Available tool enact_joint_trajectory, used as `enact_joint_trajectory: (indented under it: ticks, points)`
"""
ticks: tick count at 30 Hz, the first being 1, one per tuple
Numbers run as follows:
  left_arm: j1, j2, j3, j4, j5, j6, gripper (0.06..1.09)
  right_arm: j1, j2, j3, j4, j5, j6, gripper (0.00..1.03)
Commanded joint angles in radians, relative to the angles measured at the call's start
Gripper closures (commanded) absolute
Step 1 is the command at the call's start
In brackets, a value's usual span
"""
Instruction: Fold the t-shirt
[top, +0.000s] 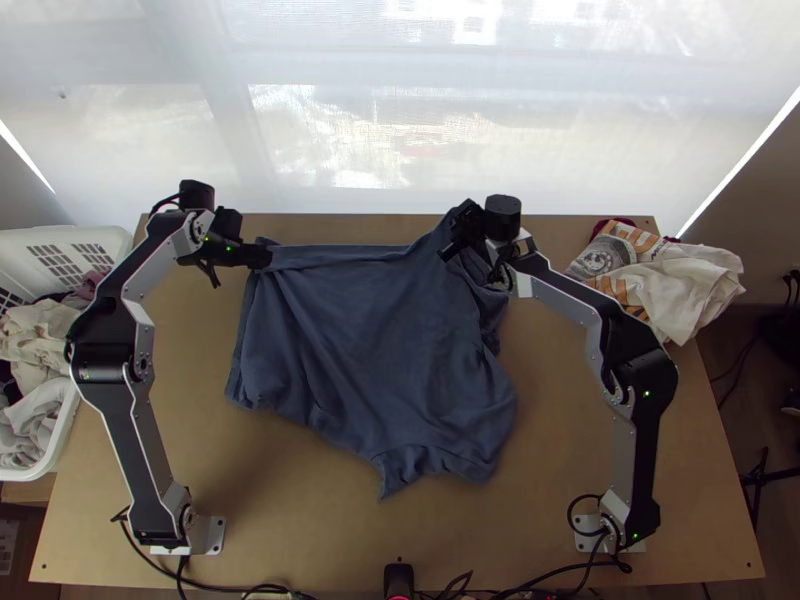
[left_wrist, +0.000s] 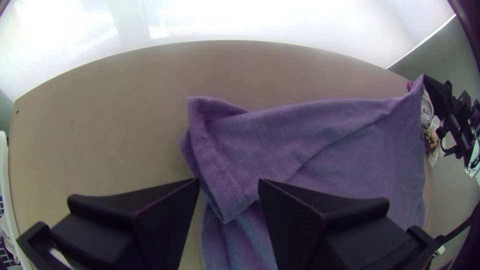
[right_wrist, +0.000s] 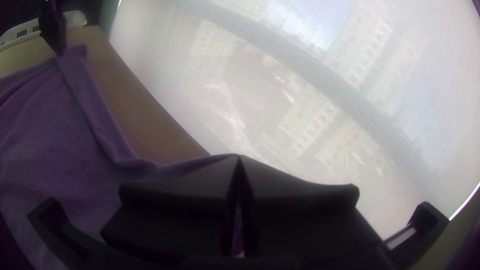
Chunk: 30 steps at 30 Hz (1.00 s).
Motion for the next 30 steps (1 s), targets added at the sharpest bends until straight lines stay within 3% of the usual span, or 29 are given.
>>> enact_joint_trajectory:
  ticks: [1,3,7,10,14,16,30]
  points:
    - [-0.026,0.009,0.016,-0.046,-0.002,0.001,0.54,0.004,-0.015,-0.018,0.000,0.000,-0.004,1.00]
    - [-0.030,0.017,0.016,-0.044,-0.005,0.006,0.55,0.004,-0.018,-0.020,0.000,0.000,-0.007,1.00]
    - [-0.033,0.023,0.024,-0.043,-0.005,0.007,0.72,0.004,-0.027,-0.031,0.000,0.000,-0.010,1.00]
    - [-0.035,0.030,0.025,-0.044,-0.006,0.010,0.77,0.004,-0.032,-0.038,0.000,0.000,-0.010,1.00]
    - [-0.032,0.029,0.034,-0.043,-0.011,0.015,0.99,0.003,-0.038,-0.038,0.000,0.000,-0.015,1.00]
    - [-0.029,0.029,0.051,-0.043,-0.017,0.016,1.05,0.003,-0.039,-0.035,0.000,0.000,-0.019,1.00]
    - [0.002,-0.008,0.175,-0.035,-0.016,0.004,1.05,0.003,-0.072,-0.017,-0.034,0.002,-0.036,1.00]
